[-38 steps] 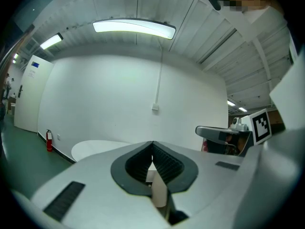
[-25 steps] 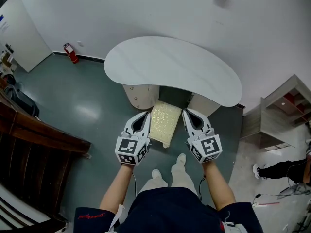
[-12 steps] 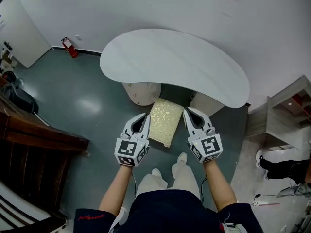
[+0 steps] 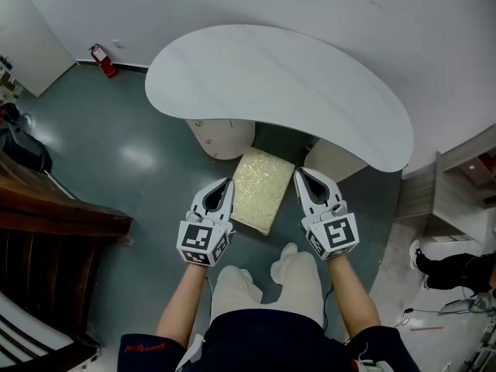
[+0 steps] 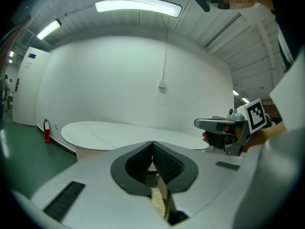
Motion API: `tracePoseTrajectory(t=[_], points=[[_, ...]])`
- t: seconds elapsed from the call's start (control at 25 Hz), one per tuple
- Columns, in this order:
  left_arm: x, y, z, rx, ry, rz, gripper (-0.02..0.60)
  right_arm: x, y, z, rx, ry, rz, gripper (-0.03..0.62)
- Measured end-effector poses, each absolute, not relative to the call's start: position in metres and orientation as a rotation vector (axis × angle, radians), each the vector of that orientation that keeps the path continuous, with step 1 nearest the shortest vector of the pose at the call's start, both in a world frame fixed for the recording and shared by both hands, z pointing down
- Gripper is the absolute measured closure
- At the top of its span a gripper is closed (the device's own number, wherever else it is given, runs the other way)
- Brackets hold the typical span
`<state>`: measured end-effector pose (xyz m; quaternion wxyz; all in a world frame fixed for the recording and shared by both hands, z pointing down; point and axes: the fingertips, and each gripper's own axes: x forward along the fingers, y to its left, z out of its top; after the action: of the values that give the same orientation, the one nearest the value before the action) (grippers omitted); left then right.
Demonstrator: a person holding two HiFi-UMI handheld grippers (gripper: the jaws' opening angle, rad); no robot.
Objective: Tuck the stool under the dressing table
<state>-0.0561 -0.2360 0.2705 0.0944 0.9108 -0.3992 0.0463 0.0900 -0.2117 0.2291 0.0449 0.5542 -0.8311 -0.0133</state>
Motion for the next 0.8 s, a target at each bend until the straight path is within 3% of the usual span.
tracePoseTrajectory(t=[0.8], points=[[-0.040, -0.272, 0.415, 2.685, -1.265, 0.083, 0.565, 0.115, -0.258, 0.375, 1.652, -2.588, -0.075, 0.582]])
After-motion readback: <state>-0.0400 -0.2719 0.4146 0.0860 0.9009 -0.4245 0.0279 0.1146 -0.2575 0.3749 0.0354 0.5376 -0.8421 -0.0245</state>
